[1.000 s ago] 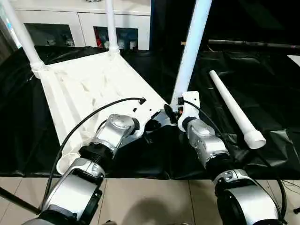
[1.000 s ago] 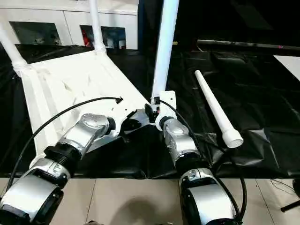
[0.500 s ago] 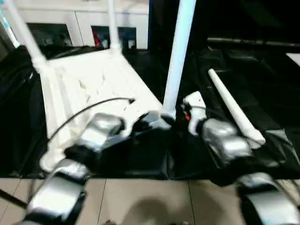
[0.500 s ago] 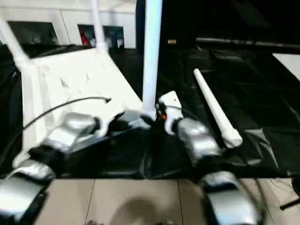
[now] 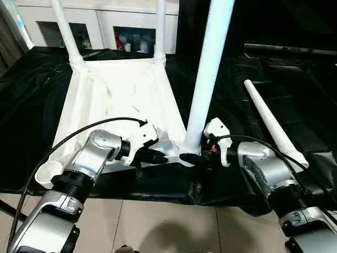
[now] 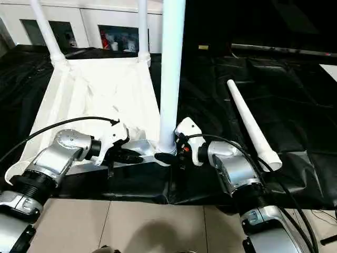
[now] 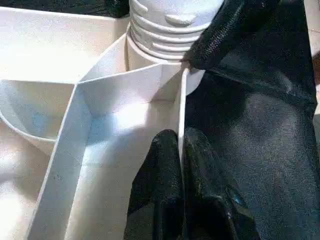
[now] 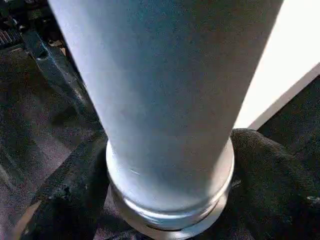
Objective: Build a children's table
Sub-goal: Rotate leg to tighten
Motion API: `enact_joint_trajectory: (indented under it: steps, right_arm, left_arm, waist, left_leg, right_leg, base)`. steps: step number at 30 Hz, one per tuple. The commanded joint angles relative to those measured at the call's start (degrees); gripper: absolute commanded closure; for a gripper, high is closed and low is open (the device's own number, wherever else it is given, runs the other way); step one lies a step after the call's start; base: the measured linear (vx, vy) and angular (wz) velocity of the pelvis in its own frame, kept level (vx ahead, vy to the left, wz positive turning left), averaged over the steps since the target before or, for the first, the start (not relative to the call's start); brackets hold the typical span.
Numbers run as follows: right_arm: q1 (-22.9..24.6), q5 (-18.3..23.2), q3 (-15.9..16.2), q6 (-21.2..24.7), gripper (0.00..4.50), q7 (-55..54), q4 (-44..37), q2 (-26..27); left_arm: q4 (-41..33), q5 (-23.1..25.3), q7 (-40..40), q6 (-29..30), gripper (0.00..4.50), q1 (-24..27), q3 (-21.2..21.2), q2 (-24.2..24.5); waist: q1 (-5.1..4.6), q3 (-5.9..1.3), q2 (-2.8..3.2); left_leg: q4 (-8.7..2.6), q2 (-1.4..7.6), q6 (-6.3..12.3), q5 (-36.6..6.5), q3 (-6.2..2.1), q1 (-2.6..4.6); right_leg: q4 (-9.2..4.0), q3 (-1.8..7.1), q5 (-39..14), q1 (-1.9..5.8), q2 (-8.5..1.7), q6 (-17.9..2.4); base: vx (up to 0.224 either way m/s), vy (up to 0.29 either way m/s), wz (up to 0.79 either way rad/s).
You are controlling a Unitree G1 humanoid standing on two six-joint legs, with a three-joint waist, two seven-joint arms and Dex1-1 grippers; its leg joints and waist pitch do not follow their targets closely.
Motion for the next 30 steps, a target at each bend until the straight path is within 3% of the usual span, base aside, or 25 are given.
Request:
enact_joint_trajectory:
  steps: [1,7,12,15,16,21,26,27,30]
  right_arm:
    - [-0.08,-0.04,0.02,0.76,1.20,0.21,-1.36,-0.41]
    - [0.31,0.49,-0.27,1.35,1.67,0.63,-2.19,-0.43]
    - [0.69,0.57,-1.36,1.13,1.71,-1.81,-0.83,0.79]
    - [0.03,-0.14,-3.85,0.97,1.71,-9.87,3.15,3.41]
    - [-0.54,-0.59,-6.11,1.25,1.71,-17.98,6.42,6.02]
    - [-2.22,0.22,-11.78,3.26,1.73,-36.74,11.81,12.42]
    - [-4.32,-0.99,-12.07,-0.32,1.73,-43.75,15.45,17.07]
    - [-4.83,-1.61,-11.45,-1.79,1.73,-43.37,16.10,17.70]
    - [-5.37,-2.55,-10.47,-3.84,1.73,-42.29,16.56,17.96]
  left_arm:
    - [-2.83,-2.24,-1.87,0.14,4.50,-0.43,-0.06,-0.67]
    - [-3.76,-2.27,-2.16,0.95,4.50,0.16,0.09,-0.50]
    - [-3.01,-2.16,-0.39,1.43,4.50,0.09,0.65,-1.17]
    - [-0.35,-0.86,5.58,2.14,4.50,-0.95,1.69,-3.26]
    - [2.80,0.61,12.11,2.62,4.50,-2.36,2.53,-5.53]
    - [8.64,2.52,24.65,4.13,4.50,-5.47,3.83,-11.18]
    - [11.17,3.76,30.30,4.65,4.50,-7.42,3.12,-16.11]
    - [11.42,4.08,30.00,4.01,4.50,-7.65,2.72,-16.21]
    - [11.50,4.06,28.87,3.41,4.50,-7.74,2.55,-15.71]
  waist:
    - [-0.07,-4.17,-0.25]
    - [-0.08,-4.31,-0.29]
    - [-0.12,-4.23,-0.24]
    - [-0.42,-4.10,-0.29]
    - [-0.61,-4.13,-0.47]
    - [-1.29,-3.95,-0.43]
    - [-1.48,-4.13,-0.30]
    - [-1.42,-4.19,0.12]
    - [-1.45,-4.28,-0.15]
  left_leg:
    - [-3.99,1.36,1.22,-13.19,-0.20,0.74]
    - [-3.79,1.30,1.83,-11.35,-0.12,0.65]
    - [-3.84,1.31,1.57,-11.98,-0.12,0.76]
    - [-3.88,1.18,0.75,-12.82,-0.14,0.76]
    - [-3.95,1.06,0.27,-12.72,-0.24,0.54]
    - [-3.99,0.74,-0.81,-15.02,-0.26,1.12]
    - [-4.02,0.83,0.18,-14.34,-0.33,0.84]
    - [-3.98,0.79,0.26,-14.49,-0.30,1.01]
    - [-3.97,0.80,0.76,-14.13,-0.25,0.75]
  right_leg:
    - [-3.79,2.71,-16.73,3.27,-3.03,-10.93]
    - [-3.43,2.71,-13.72,3.36,-2.94,-11.81]
    - [-3.56,2.70,-14.74,3.26,-2.96,-11.70]
    - [-3.89,2.71,-16.61,3.13,-3.03,-11.32]
    - [-3.89,2.61,-18.08,3.41,-3.10,-10.58]
    - [-4.93,2.57,-24.08,2.88,-3.02,-8.43]
    - [-4.73,2.51,-20.81,2.99,-2.93,-8.82]
    - [-4.64,2.53,-19.81,2.97,-2.86,-9.16]
    - [-4.44,2.53,-17.73,3.21,-2.91,-9.73]
  base:
    - [0.000,0.000,0.00]
    - [0.000,0.000,0.00]
    - [0.000,0.000,0.00]
    - [0.000,0.000,0.00]
    - [0.000,0.000,0.00]
    - [0.000,0.000,0.00]
    - [0.000,0.000,0.00]
    - [0.000,0.000,0.00]
    - [0.000,0.000,0.00]
